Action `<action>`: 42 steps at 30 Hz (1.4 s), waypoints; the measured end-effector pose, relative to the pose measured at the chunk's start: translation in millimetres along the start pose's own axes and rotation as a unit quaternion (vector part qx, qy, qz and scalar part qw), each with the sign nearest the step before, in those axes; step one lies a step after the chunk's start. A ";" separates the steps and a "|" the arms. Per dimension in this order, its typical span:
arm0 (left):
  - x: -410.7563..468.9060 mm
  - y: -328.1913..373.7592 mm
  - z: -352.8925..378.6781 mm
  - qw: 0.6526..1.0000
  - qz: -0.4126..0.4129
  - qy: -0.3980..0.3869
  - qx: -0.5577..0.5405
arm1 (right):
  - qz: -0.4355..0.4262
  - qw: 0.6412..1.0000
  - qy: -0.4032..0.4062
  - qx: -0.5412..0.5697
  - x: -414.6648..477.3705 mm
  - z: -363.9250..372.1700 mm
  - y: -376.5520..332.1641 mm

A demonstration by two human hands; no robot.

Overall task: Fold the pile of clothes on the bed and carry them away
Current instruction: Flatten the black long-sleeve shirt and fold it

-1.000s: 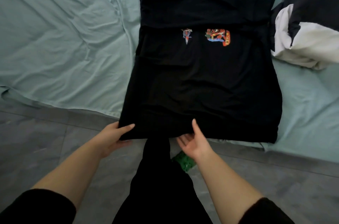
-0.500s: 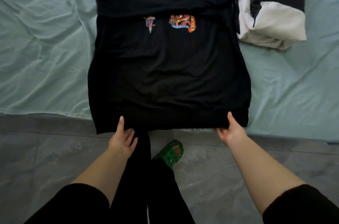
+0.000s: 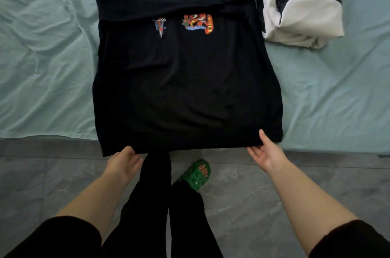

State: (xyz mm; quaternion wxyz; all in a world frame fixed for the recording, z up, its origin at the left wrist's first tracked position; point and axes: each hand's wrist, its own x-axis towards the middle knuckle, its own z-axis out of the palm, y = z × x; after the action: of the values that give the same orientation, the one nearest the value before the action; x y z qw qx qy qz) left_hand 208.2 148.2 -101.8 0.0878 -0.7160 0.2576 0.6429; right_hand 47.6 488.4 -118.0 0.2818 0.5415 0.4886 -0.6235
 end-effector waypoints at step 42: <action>56.7 273.9 126.0 0.429 0.441 0.006 0.788 | -0.390 0.297 0.152 -0.858 22.8 226.9 -157.3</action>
State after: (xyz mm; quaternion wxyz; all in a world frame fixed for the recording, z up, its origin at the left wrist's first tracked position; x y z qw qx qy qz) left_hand -31.7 -42.1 -120.2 0.3166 -0.1284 0.9337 0.1075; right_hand -187.4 342.2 -106.3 0.2309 -0.1770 0.9344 0.2057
